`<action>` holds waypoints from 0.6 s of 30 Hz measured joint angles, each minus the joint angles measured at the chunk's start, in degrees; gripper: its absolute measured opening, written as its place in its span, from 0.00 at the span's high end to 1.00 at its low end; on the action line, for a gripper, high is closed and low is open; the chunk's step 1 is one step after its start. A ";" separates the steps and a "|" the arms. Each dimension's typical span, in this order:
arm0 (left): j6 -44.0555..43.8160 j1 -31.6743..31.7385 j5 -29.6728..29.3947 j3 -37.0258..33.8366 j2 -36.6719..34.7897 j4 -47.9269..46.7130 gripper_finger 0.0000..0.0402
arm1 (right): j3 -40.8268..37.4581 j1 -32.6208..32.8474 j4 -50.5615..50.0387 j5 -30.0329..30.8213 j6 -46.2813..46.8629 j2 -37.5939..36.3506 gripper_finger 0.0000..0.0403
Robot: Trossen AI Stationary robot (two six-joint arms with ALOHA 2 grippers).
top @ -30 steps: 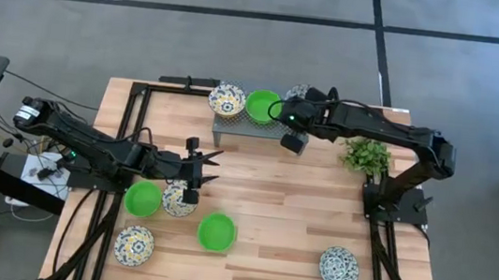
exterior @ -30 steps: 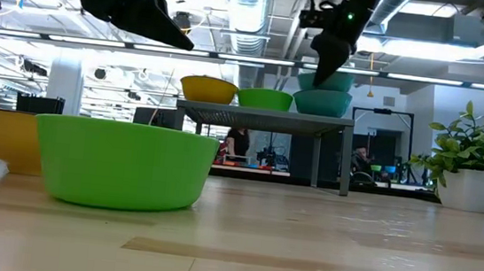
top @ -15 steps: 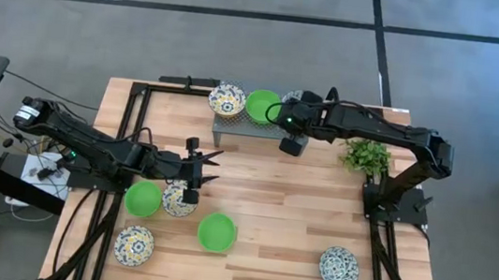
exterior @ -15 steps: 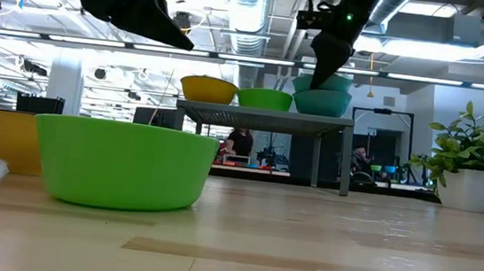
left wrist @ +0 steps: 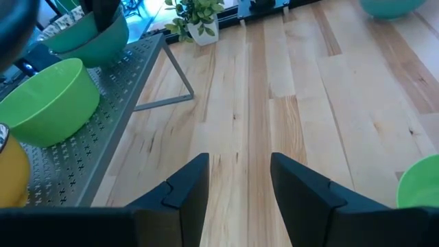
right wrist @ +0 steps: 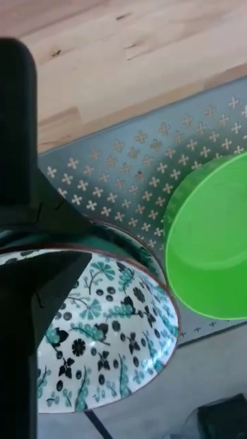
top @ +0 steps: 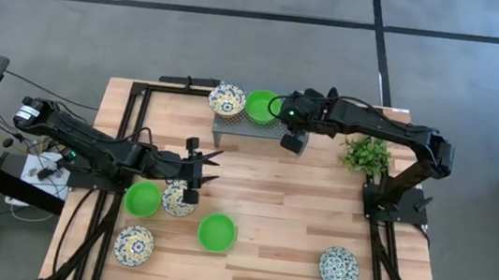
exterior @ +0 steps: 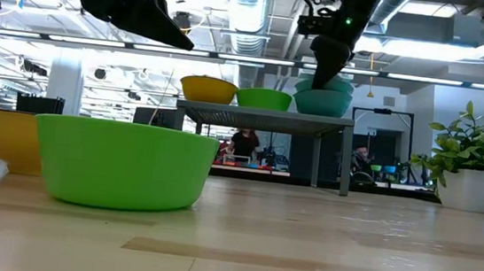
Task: Pick & Place Mini bowls
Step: Stack the top green patterned bowl on top of the green patterned bowl on the shelf
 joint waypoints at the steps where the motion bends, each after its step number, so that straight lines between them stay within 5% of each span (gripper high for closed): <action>1: 0.01 0.00 0.00 0.00 0.00 0.00 0.61 | 0.00 -0.16 0.02 0.00 0.00 0.00 0.87; 18: -0.30 0.00 -0.02 0.00 0.00 0.00 0.61 | 0.00 3.14 -0.33 4.55 -3.56 -0.20 0.85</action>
